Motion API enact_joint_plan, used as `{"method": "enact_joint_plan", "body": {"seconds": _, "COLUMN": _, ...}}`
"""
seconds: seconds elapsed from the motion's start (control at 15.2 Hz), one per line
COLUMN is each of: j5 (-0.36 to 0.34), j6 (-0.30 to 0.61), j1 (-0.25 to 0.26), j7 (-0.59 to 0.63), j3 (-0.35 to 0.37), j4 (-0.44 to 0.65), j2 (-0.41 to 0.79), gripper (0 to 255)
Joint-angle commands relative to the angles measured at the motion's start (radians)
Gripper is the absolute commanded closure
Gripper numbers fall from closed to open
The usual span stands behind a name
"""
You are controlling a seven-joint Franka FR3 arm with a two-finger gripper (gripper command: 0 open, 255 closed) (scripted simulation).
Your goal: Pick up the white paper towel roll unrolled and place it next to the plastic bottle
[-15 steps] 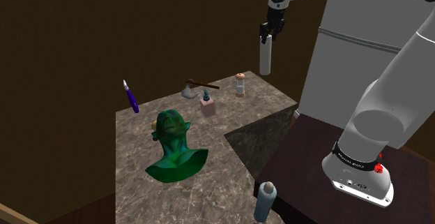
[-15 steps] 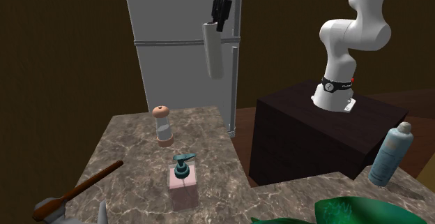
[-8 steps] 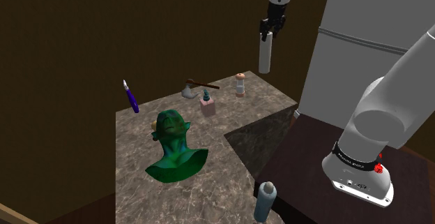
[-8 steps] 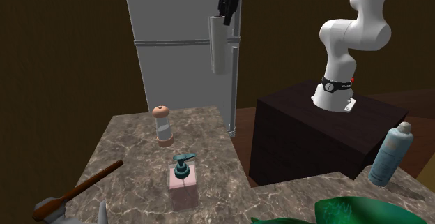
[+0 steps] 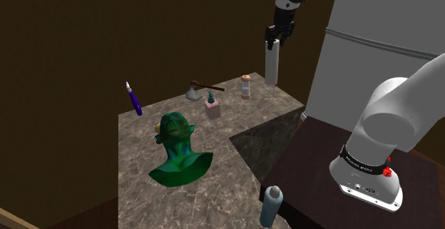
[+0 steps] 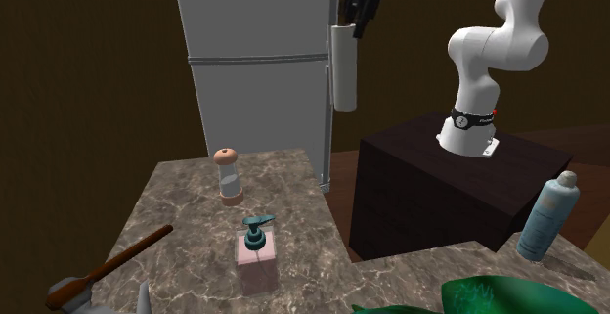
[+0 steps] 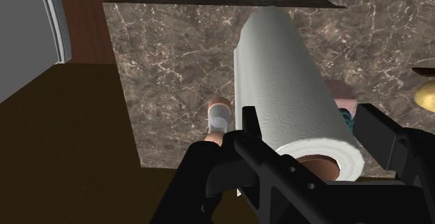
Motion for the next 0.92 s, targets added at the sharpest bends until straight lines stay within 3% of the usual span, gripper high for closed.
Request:
{"method": "enact_joint_plan", "body": {"seconds": 0.0, "j5": -0.004, "j6": -0.021, "j1": 0.004, "j7": 0.047, "j3": 0.04, "j4": -0.053, "j2": -0.07, "gripper": 255}}
{"method": "enact_joint_plan", "body": {"seconds": 0.86, "j5": 0.1, "j6": -0.154, "j1": 0.096, "j7": 0.323, "j3": 0.3, "j4": -0.257, "j2": -0.384, "gripper": 255}}
